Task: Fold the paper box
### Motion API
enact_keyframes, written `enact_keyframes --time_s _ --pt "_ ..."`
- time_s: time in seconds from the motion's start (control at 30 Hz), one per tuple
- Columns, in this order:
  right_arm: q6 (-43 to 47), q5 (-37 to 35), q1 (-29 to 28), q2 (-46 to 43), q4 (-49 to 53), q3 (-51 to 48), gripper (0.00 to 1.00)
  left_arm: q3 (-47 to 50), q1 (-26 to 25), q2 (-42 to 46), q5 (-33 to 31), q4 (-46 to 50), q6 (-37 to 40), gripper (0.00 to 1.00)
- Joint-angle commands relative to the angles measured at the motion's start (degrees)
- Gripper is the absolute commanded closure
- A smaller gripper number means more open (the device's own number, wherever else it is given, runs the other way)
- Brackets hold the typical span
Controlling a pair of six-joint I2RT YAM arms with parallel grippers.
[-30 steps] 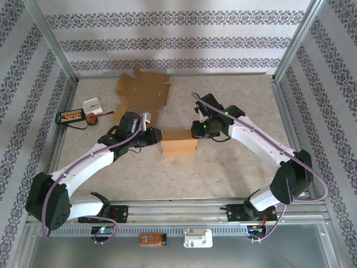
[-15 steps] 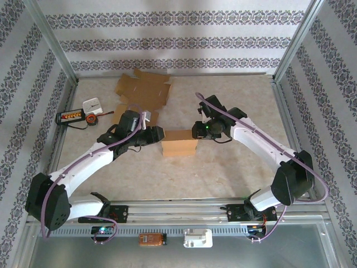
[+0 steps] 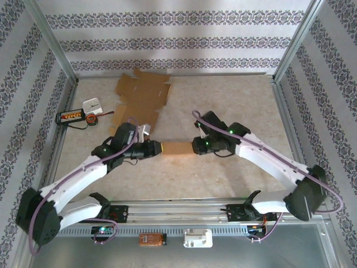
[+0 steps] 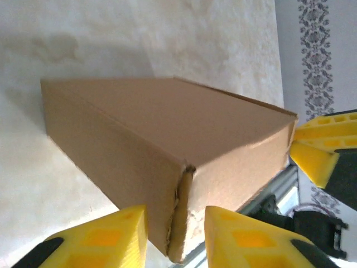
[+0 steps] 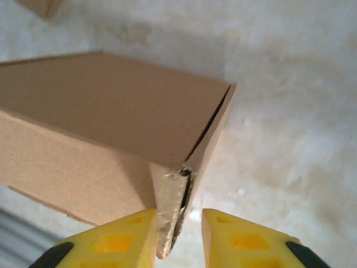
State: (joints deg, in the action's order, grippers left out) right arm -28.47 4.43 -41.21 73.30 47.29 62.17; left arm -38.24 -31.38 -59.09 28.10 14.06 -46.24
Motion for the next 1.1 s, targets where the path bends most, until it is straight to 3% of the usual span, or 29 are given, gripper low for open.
enact_keyframes --time_s 0.0,0.23,0.4,0.5,0.63,0.77,0.93,1.07 --pt "-5.1 3.3 -0.3 -4.2 2.2 -4.3 0.66 3.0 -2.3 5.2 -2.1 3.2 -4.3 0.59" --pt "-9.2 4.4 -0.5 -9.1 -7.7 -13.4 0.45 9.0 -6.3 11.4 -9.3 3.7 -7.7 0.18" --pt "-9.5 7.8 -1.0 -2.3 -14.4 -15.6 0.32 9.9 -7.4 5.4 -9.7 -1.9 -9.0 0.08" --pt "-6.6 8.2 -2.1 1.6 -16.4 -16.0 0.28 10.7 -9.3 0.4 -8.1 -7.8 -11.3 0.09" --pt "-5.8 12.5 -3.0 7.1 -17.0 -15.3 0.36 11.0 -12.4 -7.1 -4.1 -17.3 -13.9 0.11" --pt "-9.2 13.2 -5.2 9.2 -19.1 -15.1 0.41 8.4 -14.6 -14.2 -1.2 -19.7 -13.9 0.20" --pt "-17.7 11.8 -6.2 7.0 -25.9 -18.7 0.44 7.0 -15.0 -17.1 -4.0 -20.6 -13.5 0.36" --pt "-21.8 3.9 -3.8 4.8 -28.6 -20.4 0.44 3.1 -14.6 -18.4 -12.4 -16.8 -8.7 0.47"
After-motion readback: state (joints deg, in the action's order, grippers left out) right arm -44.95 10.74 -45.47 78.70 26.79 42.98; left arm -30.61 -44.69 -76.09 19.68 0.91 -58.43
